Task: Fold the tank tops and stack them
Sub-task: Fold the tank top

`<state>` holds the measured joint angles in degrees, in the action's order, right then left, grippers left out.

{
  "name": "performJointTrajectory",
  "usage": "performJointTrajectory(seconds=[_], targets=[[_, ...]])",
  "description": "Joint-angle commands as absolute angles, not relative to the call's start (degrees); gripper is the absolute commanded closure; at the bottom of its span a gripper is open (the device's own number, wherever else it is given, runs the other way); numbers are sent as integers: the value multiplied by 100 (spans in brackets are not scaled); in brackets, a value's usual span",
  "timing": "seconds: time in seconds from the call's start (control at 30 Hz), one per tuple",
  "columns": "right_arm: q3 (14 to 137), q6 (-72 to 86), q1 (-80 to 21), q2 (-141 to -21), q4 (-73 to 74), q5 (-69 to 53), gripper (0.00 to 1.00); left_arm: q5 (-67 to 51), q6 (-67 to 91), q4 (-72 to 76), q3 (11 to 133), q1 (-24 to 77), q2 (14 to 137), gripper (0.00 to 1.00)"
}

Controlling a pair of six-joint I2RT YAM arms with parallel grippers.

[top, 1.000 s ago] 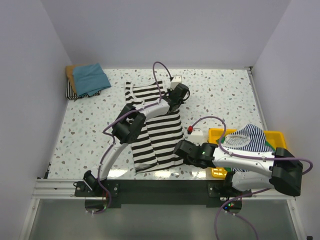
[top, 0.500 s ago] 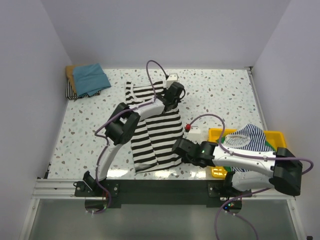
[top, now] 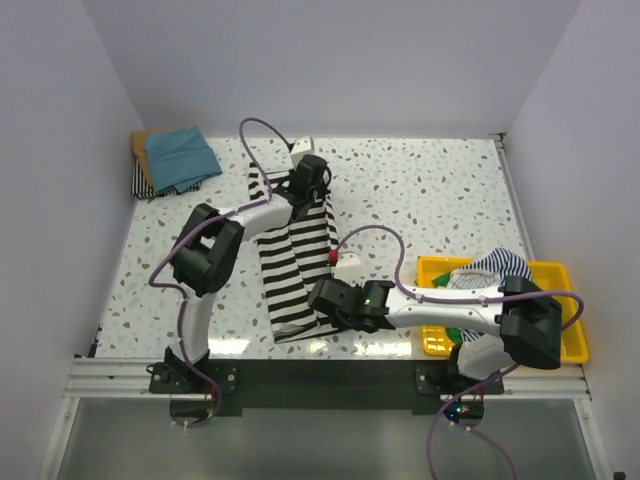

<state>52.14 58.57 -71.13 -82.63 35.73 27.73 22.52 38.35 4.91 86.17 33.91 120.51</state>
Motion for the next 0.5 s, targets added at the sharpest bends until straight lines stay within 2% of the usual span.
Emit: performJointTrajectory(seconds=[0.0,0.2,0.47], targets=[[5642,5599,-7233,-8673,3165,2550,100,2276,3955,923,8141,3182,11523,100],[5879,5423,-7286,-9192,2839,2127,100,2285,4008,1151,7253,2883,10987,100],[5959,5370,-7286,-9396,2654,1846,100,2276,4025,1256,6698,2672,10661,100]])
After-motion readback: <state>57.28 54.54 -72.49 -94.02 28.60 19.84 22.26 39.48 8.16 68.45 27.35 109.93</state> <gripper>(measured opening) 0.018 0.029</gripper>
